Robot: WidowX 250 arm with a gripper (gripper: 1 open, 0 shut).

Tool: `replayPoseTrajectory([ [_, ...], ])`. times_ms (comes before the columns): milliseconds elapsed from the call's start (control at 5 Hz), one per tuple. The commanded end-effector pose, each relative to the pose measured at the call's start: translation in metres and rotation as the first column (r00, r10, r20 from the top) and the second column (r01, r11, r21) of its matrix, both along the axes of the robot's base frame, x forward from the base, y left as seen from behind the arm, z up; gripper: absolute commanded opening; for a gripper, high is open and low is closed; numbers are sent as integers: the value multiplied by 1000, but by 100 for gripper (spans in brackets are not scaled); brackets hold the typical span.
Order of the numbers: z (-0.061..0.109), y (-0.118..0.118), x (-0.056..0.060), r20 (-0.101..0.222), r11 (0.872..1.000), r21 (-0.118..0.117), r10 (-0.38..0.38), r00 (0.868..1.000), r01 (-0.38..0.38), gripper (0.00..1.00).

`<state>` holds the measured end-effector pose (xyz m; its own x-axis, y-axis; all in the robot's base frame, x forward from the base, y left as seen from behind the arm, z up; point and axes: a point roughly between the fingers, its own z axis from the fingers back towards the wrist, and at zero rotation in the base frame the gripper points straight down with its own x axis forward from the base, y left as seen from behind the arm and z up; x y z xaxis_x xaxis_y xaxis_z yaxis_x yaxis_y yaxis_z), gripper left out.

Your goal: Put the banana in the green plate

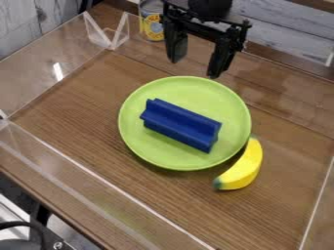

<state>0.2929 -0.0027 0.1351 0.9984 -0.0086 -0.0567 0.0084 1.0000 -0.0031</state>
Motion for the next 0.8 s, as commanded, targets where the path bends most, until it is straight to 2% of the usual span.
replayPoseTrajectory([
  [0,-5,-11,-7,-5,999,-5,-36,999,36,100],
  [200,-10,-33,-21,5,992,-12,-124,992,124,100],
  [400,-16,-55,-32,34,976,-10,-217,976,217,100],
  [600,-21,-70,-38,50,965,-4,-261,964,262,100],
])
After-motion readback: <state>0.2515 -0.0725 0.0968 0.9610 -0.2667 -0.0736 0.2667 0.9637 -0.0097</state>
